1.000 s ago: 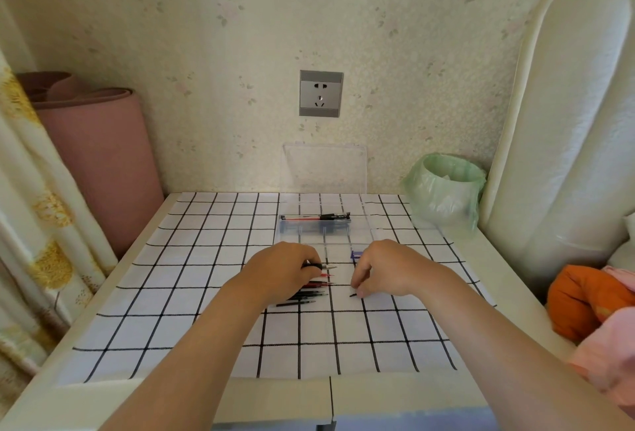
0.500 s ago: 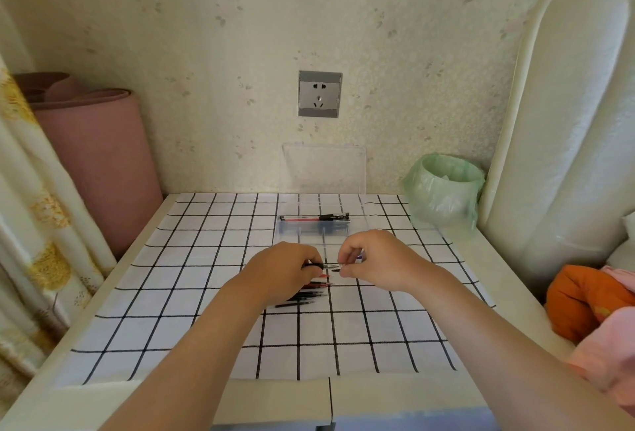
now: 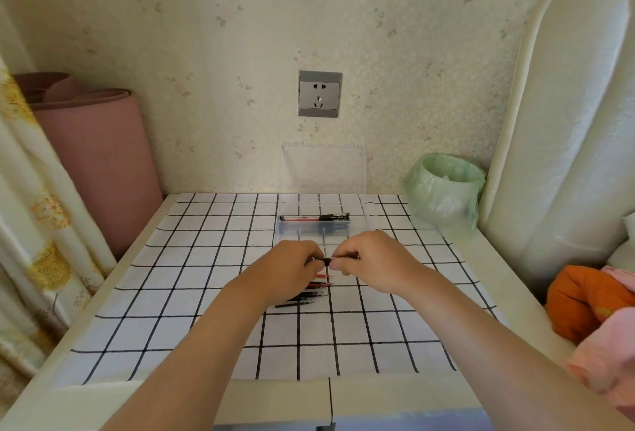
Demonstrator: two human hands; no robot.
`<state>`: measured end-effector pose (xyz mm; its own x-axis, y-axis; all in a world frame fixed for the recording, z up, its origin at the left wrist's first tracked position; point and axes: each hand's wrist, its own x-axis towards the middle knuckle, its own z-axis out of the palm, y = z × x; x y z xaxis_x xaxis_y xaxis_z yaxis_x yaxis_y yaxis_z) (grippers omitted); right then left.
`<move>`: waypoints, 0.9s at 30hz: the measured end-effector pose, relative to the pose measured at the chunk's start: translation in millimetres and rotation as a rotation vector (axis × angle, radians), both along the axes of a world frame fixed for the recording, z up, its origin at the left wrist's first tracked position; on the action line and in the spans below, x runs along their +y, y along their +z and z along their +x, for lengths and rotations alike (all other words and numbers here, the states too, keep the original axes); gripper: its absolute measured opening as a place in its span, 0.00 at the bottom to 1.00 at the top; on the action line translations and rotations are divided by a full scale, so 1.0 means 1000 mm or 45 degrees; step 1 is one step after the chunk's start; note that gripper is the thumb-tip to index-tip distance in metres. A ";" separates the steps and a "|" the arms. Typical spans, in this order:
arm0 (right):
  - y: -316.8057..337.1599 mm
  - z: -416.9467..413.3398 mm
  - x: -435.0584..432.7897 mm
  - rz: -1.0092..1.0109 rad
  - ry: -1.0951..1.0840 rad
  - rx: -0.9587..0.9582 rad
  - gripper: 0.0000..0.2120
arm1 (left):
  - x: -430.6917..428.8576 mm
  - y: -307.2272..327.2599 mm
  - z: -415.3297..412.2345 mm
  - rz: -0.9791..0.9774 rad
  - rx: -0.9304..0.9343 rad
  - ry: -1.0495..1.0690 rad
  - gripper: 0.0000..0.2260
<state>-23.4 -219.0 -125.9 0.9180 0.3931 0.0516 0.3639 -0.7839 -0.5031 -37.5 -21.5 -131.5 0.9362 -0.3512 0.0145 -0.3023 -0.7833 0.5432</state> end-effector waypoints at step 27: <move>0.013 0.019 -0.022 0.198 -0.303 -0.172 0.10 | -0.008 -0.012 0.008 0.004 -0.783 0.087 0.25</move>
<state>-4.8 -241.0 -112.5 0.9640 0.1460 0.2222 0.2514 -0.7723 -0.5834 -29.3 -29.0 -143.5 0.7772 -0.2915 0.5577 -0.5083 -0.8133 0.2832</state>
